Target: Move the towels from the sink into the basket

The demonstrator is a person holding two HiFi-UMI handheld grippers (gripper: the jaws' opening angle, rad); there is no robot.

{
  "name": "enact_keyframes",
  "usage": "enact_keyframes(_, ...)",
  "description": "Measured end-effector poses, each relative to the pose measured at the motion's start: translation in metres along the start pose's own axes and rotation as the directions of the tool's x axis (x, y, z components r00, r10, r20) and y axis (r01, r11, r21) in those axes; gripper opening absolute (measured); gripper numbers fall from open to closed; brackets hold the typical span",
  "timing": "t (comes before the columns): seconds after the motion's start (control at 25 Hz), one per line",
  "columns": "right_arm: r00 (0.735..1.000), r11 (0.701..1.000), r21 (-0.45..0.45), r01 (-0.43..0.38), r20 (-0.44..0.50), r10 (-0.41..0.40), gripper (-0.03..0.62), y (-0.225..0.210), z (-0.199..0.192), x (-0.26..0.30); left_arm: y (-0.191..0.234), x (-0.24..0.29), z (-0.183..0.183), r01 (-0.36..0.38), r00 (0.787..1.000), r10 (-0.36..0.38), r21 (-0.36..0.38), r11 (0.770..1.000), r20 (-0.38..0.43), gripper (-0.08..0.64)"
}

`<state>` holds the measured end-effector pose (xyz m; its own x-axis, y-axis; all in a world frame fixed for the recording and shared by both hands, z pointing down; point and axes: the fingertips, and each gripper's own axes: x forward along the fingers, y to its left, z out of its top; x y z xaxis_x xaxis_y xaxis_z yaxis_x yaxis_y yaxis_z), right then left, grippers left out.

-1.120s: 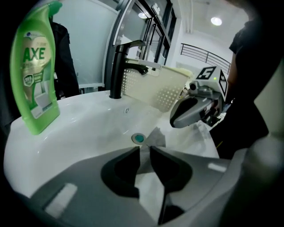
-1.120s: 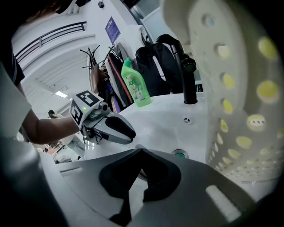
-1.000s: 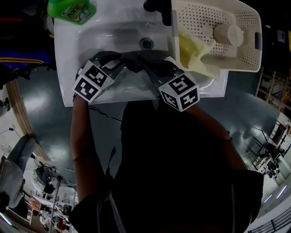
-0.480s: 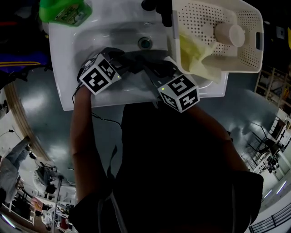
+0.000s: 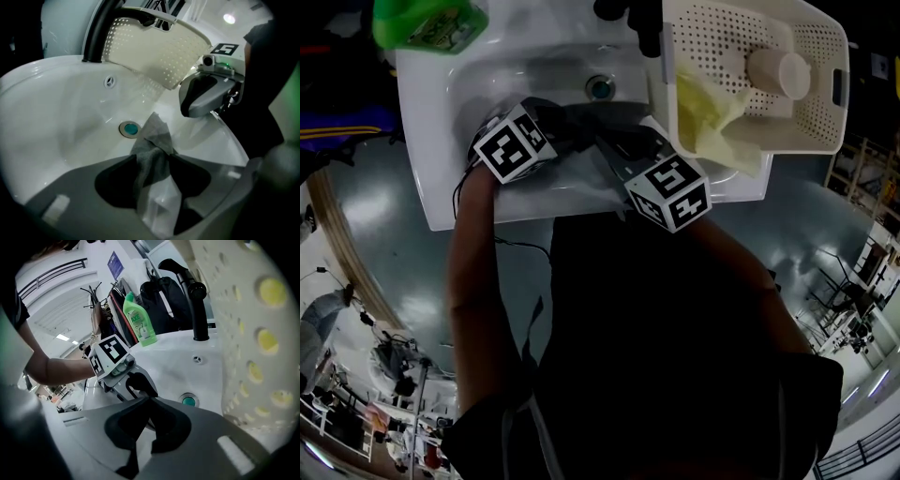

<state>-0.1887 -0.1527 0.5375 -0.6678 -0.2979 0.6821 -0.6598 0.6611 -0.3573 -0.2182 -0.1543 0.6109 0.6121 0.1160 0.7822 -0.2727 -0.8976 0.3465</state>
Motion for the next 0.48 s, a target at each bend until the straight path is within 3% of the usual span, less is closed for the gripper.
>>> enact_keyframes(0.16,1.000,1.000,0.002,-0.004,0.001,0.004,-0.006,0.006,-0.001,0.004,0.001,0.005,-0.007,0.022,1.000,-0.022,-0.012,1.000,0.010,0.161)
enact_keyframes(0.32,1.000,1.000,0.000,-0.004,0.005,0.004,-0.006,0.011,0.000,0.004,0.000,0.006,-0.015,0.019,1.000,-0.018,0.013,1.000,-0.025,0.038)
enact_keyframes(0.48,1.000,1.000,-0.004,0.001,0.016,-0.001,-0.006,0.009,0.001,0.002,-0.005,0.007,-0.015,0.033,0.999,-0.031,0.039,0.999,-0.039,0.015)
